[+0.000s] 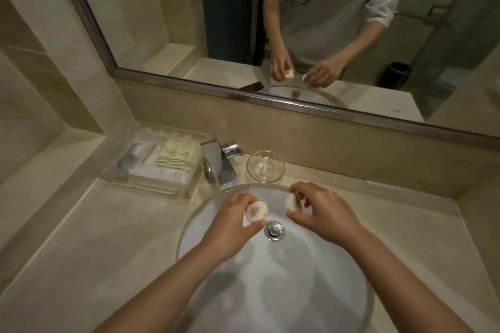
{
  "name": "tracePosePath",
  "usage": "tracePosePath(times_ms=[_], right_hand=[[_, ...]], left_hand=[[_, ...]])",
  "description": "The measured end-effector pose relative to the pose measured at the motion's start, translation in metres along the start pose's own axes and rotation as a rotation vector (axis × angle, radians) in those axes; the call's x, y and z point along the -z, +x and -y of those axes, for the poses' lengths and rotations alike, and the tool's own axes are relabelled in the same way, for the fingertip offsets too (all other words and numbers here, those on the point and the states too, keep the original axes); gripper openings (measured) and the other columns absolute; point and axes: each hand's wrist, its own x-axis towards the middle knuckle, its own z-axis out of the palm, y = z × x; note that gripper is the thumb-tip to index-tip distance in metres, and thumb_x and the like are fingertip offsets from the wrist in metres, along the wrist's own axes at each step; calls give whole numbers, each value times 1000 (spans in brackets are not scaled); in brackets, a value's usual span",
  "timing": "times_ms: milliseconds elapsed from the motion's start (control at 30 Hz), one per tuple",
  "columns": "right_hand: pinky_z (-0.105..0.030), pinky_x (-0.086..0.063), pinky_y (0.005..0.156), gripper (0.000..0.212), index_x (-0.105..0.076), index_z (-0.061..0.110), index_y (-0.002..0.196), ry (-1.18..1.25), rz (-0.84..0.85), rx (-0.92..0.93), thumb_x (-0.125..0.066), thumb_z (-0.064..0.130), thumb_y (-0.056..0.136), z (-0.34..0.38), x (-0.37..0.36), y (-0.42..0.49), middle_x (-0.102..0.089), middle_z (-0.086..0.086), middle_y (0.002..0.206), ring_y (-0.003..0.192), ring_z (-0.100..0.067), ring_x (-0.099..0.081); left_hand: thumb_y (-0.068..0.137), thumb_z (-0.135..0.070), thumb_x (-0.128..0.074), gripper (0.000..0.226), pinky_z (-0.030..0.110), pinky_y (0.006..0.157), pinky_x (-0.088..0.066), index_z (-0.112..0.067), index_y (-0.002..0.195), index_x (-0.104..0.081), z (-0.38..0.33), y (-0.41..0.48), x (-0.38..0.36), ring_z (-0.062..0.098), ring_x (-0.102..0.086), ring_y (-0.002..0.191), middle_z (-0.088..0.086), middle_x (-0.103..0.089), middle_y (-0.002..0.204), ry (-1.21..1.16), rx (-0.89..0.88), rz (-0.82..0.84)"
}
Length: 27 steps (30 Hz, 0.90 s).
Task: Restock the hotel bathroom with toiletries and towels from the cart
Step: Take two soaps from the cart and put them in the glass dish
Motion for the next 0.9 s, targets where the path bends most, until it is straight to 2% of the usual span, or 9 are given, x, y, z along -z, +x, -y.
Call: tracePosePath(times_ms=[167, 333, 500, 600, 733, 900], right_hand=[[-31, -46, 73, 36, -56, 26, 109, 153, 6, 53, -67, 33, 75, -27, -23, 55, -59, 11, 96, 83, -8, -56], [-26, -38, 66, 38, -54, 26, 104, 186, -92, 86, -69, 28, 69, -42, -45, 99, -55, 17, 92, 85, -8, -55], [-28, -36, 67, 41, -53, 22, 104, 147, -111, 84, -71, 29, 68, -62, -61, 128, -60, 7, 98, 95, -17, -55], [-29, -40, 69, 44, -52, 27, 108, 150, -92, 44, -68, 37, 68, -69, -66, 140, -62, 3, 101, 98, -19, -55], [-30, -41, 80, 60, -53, 28, 126, 158, -114, 99, -72, 29, 69, -73, -73, 147, -67, 0, 105, 101, -21, -53], [-34, -42, 88, 46, -63, 16, 114, 122, -123, 48, -73, 28, 70, -80, -80, 150, -67, -1, 111, 108, -24, -51]], left_hand=[[81, -27, -67, 30, 18, 83, -32, -17, 107, -55, 18, 38, -32, 13, -44, 106, -5, -47, 108, -27, 128, -89], [82, -28, -66, 33, 25, 87, -36, -18, 109, -51, 28, 67, -50, 16, -46, 106, -3, -47, 114, -6, 169, -140], [81, -29, -67, 36, 31, 92, -40, -19, 112, -51, 34, 82, -61, 17, -50, 104, -4, -43, 116, -1, 214, -211], [81, -31, -66, 37, 23, 91, -35, -19, 113, -52, 38, 89, -64, 15, -47, 106, -3, -43, 115, 43, 182, -223], [81, -35, -64, 40, 22, 90, -30, -21, 116, -51, 43, 98, -68, 12, -40, 110, -4, -45, 116, 107, 111, -222], [81, -33, -65, 39, 13, 84, -22, -20, 116, -52, 50, 105, -70, 14, -40, 109, -4, -49, 116, 133, 102, -248]])
